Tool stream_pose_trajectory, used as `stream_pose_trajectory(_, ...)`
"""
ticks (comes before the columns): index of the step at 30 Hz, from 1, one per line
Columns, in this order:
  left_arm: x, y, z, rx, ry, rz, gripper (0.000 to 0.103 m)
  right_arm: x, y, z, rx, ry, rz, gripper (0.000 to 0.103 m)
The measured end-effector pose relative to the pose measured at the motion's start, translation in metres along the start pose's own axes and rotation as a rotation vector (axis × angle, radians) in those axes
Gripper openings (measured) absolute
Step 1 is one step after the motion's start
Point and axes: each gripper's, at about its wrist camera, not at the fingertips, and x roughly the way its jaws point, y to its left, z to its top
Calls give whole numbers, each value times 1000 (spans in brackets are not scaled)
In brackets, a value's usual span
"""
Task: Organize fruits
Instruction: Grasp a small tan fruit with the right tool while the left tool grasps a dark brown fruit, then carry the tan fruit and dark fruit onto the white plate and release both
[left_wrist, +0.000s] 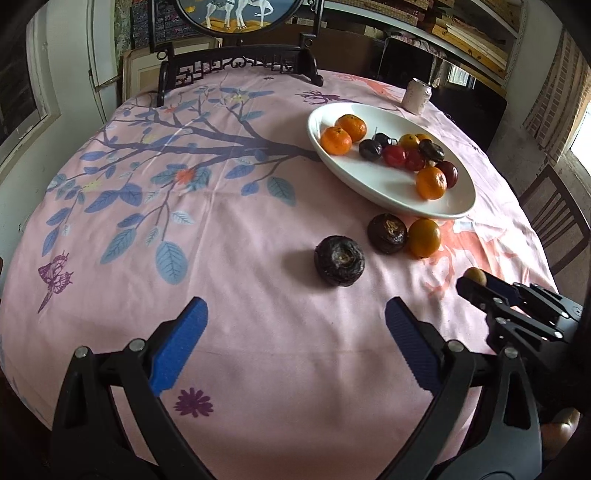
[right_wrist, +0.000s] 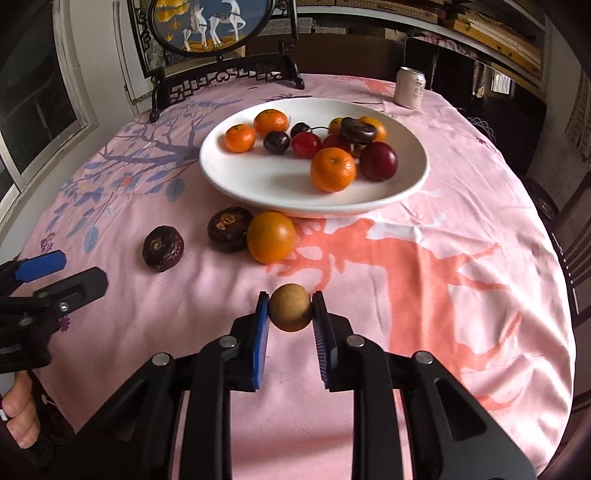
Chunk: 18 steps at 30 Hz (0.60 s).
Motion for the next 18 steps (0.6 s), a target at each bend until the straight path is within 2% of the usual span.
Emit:
stream_pose_trajectory(5, 26, -29, 7, 78, 21, 38, 99, -14, -27, -14, 67, -5, 23, 23)
stream_pose_trajectory(10, 47, -40, 15, 89, 33, 83, 95, -20, -42, -19, 107, -13, 51, 23)
stream_pose_trajectory(14, 63, -40, 17, 85, 79, 87, 76, -26, -49, -20, 127, -23, 68, 23)
stream_pose_trajectory(16, 62, -41, 17, 88, 56, 83, 69, -27, -50, -21, 132, -25, 71, 23)
stream_pose_trajectory(17, 60, -42, 18, 92, 47, 73, 49, -28, -50, -21, 132, -25, 70, 23)
stream_pose_trajectory(18, 57, -41, 18, 88, 41, 68, 40, -28, -50, -21, 131, -25, 71, 23)
